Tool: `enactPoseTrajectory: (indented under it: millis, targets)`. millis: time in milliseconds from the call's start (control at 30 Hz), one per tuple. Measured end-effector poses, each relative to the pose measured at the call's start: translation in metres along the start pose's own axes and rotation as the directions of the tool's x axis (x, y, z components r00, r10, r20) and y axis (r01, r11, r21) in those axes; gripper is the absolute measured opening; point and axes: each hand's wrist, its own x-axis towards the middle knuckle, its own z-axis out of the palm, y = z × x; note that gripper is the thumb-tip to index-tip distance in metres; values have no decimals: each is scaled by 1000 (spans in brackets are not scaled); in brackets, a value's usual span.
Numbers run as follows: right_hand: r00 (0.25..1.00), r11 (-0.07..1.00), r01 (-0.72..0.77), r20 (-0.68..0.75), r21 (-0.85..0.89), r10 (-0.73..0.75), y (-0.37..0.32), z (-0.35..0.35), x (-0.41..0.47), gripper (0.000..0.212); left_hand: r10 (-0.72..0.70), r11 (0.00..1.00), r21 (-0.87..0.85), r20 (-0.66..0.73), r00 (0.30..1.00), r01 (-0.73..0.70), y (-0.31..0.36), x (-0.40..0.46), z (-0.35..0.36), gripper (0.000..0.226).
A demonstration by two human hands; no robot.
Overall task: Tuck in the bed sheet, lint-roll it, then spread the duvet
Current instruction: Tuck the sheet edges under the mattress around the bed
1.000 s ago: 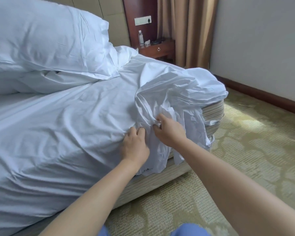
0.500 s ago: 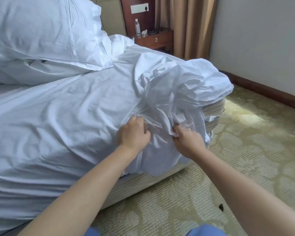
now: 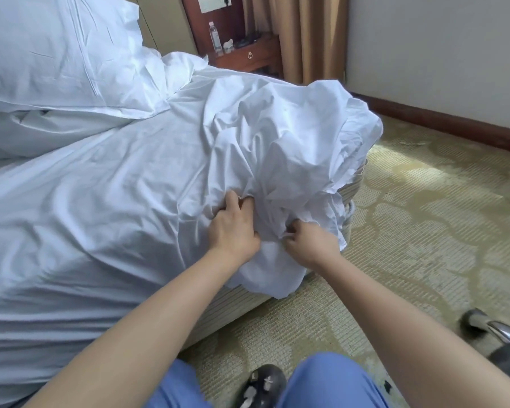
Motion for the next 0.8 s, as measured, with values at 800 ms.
enactPoseTrajectory:
  millis: [800]
  targets:
    - [636, 467, -325, -175, 822, 751, 27, -62, 55, 32, -41, 822, -541, -365, 930, -177, 33, 42, -16, 17]
